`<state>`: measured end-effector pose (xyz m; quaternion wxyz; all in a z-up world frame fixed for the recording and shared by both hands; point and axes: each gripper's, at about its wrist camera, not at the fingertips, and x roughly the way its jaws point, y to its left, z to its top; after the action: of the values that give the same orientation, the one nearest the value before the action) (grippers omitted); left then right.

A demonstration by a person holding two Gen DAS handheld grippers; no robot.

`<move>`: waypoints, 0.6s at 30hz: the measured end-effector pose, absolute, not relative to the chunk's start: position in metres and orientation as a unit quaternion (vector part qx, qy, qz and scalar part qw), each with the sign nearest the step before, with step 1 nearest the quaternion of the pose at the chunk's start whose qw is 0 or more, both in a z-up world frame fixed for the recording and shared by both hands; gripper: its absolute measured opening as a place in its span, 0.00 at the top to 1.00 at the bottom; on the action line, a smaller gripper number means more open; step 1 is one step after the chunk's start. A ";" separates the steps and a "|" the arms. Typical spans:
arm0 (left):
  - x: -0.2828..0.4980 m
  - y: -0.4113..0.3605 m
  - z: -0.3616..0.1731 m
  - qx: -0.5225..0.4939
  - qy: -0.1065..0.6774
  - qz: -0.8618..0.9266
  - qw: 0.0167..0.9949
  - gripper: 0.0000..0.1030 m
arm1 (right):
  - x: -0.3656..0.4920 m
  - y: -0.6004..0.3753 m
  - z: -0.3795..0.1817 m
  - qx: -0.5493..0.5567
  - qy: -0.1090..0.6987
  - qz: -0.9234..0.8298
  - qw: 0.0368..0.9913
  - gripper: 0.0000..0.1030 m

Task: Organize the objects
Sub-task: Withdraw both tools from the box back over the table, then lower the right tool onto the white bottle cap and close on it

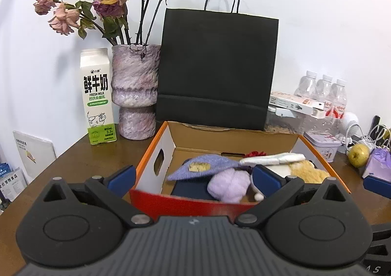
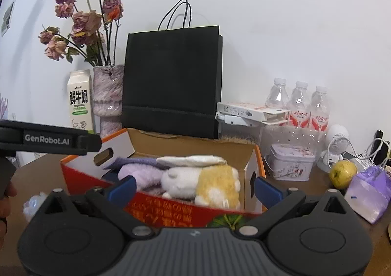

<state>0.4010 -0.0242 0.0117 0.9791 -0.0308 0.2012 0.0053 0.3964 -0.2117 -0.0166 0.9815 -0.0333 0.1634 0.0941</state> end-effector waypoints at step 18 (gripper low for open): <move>0.328 -0.019 -0.013 0.005 0.216 -0.015 0.976 0.00 | 0.320 -0.214 -0.035 -0.041 0.196 0.112 0.973 0.00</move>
<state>0.3280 -0.0195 -0.0126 0.9762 0.0053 0.2161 -0.0147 0.3200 -0.2137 -0.0355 0.9733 -0.0408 0.1963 0.1121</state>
